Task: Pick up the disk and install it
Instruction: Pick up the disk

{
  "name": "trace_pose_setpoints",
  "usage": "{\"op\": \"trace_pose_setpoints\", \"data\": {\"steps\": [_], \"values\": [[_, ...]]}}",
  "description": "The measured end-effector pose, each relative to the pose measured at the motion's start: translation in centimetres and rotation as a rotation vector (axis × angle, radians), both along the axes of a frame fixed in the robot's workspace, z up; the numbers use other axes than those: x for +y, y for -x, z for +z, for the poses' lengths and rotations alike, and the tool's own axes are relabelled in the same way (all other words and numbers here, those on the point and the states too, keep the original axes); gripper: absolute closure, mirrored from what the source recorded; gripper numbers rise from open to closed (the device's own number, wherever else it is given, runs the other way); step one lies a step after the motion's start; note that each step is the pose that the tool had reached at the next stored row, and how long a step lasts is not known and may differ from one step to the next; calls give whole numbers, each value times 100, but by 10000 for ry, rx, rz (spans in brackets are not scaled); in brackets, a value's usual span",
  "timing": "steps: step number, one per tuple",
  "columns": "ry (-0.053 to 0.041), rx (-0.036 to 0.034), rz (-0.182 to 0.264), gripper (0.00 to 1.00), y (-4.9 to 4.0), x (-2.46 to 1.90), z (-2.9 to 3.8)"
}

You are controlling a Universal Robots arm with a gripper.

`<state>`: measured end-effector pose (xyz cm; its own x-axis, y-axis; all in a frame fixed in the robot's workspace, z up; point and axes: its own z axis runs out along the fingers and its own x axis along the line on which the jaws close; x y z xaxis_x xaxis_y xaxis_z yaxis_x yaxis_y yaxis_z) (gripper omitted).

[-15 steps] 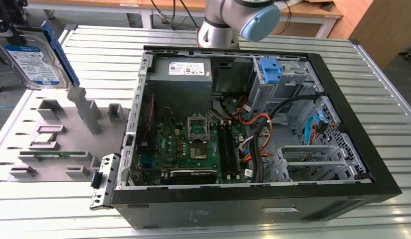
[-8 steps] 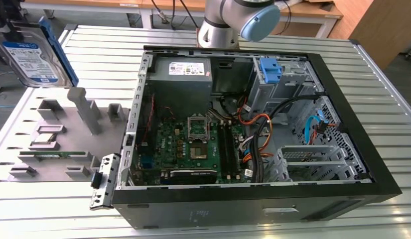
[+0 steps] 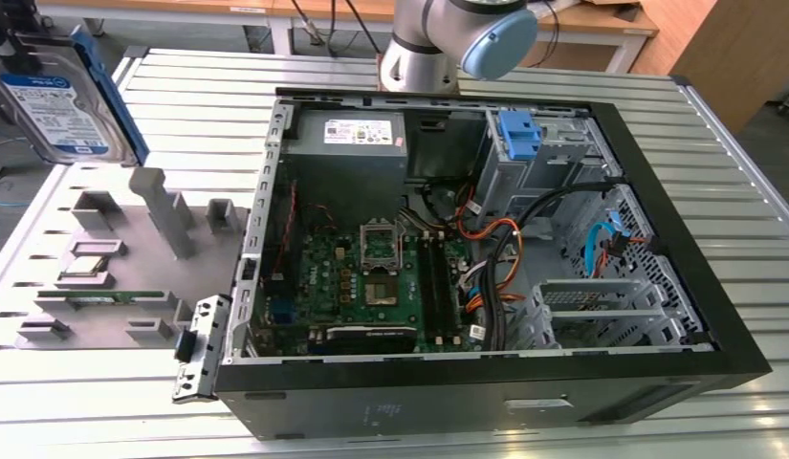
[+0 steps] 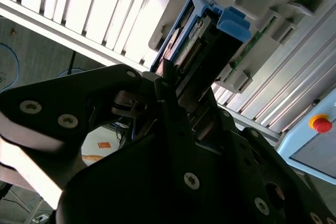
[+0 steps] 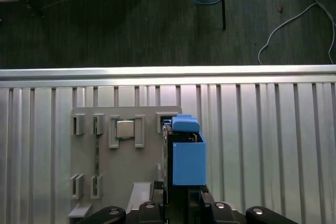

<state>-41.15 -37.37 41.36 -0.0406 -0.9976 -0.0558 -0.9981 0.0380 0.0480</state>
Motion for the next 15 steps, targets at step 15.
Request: {"op": "trace_pose_setpoints", "data": {"steps": [15], "values": [[3,0,1,65,0,0,60]]}}
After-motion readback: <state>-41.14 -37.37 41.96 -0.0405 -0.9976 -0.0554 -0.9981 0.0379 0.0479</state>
